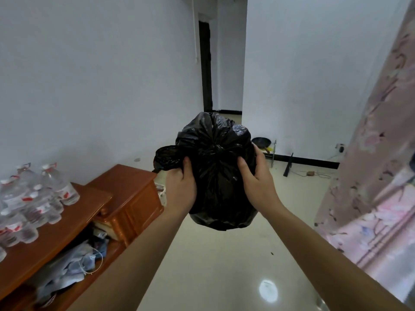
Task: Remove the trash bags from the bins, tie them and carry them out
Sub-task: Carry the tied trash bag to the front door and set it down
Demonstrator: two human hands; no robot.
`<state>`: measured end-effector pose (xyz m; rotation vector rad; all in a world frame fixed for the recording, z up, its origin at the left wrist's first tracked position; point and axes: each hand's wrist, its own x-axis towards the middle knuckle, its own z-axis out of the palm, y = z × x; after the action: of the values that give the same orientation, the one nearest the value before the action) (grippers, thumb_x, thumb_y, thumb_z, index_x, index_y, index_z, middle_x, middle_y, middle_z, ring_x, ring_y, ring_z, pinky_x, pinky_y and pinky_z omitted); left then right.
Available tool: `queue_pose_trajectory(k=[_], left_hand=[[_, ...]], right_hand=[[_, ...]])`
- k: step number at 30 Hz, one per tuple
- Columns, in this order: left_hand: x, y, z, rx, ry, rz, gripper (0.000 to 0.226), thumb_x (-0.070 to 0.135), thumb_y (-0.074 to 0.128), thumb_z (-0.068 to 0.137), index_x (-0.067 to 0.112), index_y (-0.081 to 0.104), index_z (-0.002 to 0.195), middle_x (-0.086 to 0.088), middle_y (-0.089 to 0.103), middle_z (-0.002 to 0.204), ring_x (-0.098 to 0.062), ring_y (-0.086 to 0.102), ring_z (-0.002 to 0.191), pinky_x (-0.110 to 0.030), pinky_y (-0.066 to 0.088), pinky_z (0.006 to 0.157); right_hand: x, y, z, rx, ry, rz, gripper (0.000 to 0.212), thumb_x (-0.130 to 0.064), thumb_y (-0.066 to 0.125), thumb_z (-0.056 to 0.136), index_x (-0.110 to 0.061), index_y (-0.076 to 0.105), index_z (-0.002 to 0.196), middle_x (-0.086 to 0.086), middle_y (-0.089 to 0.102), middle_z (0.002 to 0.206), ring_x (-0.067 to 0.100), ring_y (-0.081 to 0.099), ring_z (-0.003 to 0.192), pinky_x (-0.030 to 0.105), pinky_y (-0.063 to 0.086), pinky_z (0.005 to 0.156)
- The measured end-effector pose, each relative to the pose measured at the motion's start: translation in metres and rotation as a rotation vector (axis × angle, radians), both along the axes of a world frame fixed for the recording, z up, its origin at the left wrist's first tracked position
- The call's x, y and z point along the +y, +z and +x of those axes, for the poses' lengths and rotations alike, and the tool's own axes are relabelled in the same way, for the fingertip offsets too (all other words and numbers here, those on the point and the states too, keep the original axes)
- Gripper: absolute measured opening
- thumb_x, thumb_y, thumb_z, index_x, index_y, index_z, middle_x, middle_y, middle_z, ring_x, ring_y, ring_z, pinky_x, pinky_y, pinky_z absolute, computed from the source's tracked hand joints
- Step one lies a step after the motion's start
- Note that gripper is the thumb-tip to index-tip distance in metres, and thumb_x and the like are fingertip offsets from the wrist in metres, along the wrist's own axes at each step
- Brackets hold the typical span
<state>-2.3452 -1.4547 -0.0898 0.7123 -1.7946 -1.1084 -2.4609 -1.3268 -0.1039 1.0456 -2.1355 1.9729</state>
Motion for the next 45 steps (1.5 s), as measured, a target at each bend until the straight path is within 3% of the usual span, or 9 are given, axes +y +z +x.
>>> queue_pose_trajectory(k=[5,10,16,20,26,30,34,39,45], left_hand=[[-0.106,-0.010,-0.130,-0.055,-0.032,-0.004,0.044,0.029,0.039,0.106,-0.007,0.058,0.089,-0.022,0.065,0.088,-0.033,0.062,0.086,-0.048,0.045,0.079],[-0.232,0.008,-0.240,-0.068,-0.008,-0.017,0.035,0.029,0.038,0.107,0.003,0.059,0.095,-0.003,0.063,0.087,-0.008,0.058,0.081,-0.030,0.039,0.068],[-0.377,0.009,-0.336,-0.098,0.062,0.027,0.047,0.031,0.037,0.107,-0.006,0.057,0.086,-0.015,0.061,0.080,-0.011,0.052,0.066,-0.036,0.040,0.067],[-0.477,-0.003,-0.411,-0.055,0.058,0.072,0.037,0.030,0.039,0.107,0.012,0.056,0.079,0.003,0.057,0.074,0.001,0.050,0.065,-0.021,0.042,0.064],[-0.645,-0.018,-0.522,-0.002,0.063,0.129,0.050,0.029,0.041,0.106,-0.013,0.058,0.085,-0.021,0.061,0.080,-0.019,0.055,0.070,-0.035,0.041,0.069],[-0.727,-0.015,-0.621,-0.046,0.008,0.141,0.052,0.031,0.040,0.106,-0.014,0.059,0.086,-0.024,0.062,0.082,-0.021,0.055,0.071,-0.035,0.039,0.069],[-0.790,-0.023,-0.732,-0.115,-0.071,0.178,0.048,0.030,0.041,0.106,-0.010,0.062,0.089,-0.012,0.064,0.083,-0.012,0.056,0.072,-0.035,0.044,0.076],[-0.875,-0.037,-0.888,-0.122,-0.141,0.190,0.028,0.029,0.042,0.106,0.018,0.059,0.086,0.012,0.059,0.084,0.004,0.053,0.079,-0.025,0.039,0.081],[-0.987,-0.041,-1.063,-0.148,-0.185,0.207,0.025,0.035,0.045,0.105,0.023,0.066,0.100,0.008,0.065,0.101,-0.015,0.061,0.106,-0.029,0.044,0.091]], right_hand=[[-0.103,-0.022,-0.124,-0.085,-0.012,-0.040,0.053,-0.046,0.050,0.099,-0.035,0.036,0.148,-0.014,0.048,0.142,0.007,0.042,0.135,0.043,0.035,0.116],[-0.232,-0.004,-0.248,-0.125,0.068,-0.018,0.056,-0.050,0.051,0.097,-0.036,0.033,0.149,-0.015,0.048,0.144,0.006,0.042,0.136,0.043,0.035,0.116],[-0.379,0.006,-0.350,-0.154,0.157,0.026,0.053,-0.042,0.053,0.100,-0.032,0.034,0.148,-0.019,0.050,0.138,0.002,0.045,0.131,0.034,0.036,0.114],[-0.484,0.003,-0.427,-0.132,0.160,0.019,0.052,-0.039,0.053,0.101,-0.032,0.034,0.149,-0.020,0.050,0.133,0.000,0.045,0.127,0.025,0.036,0.107],[-0.644,-0.004,-0.536,-0.130,0.181,0.070,0.052,-0.048,0.051,0.099,-0.040,0.033,0.147,-0.016,0.051,0.141,0.003,0.045,0.131,0.030,0.037,0.110],[-0.721,-0.006,-0.632,-0.148,0.128,0.058,0.055,-0.052,0.053,0.096,-0.040,0.034,0.147,-0.016,0.051,0.141,0.004,0.046,0.132,0.042,0.039,0.114],[-0.776,-0.018,-0.736,-0.190,0.039,0.056,0.060,-0.057,0.054,0.093,-0.041,0.033,0.147,-0.015,0.050,0.142,0.006,0.046,0.133,0.044,0.039,0.114],[-0.856,-0.045,-0.887,-0.222,-0.006,0.016,0.058,-0.047,0.057,0.097,-0.034,0.034,0.148,-0.012,0.050,0.141,0.008,0.048,0.130,0.041,0.040,0.113],[-0.965,-0.049,-1.074,-0.209,-0.006,0.025,0.056,-0.048,0.054,0.098,-0.028,0.038,0.148,-0.008,0.053,0.140,0.011,0.049,0.130,0.044,0.041,0.112]])
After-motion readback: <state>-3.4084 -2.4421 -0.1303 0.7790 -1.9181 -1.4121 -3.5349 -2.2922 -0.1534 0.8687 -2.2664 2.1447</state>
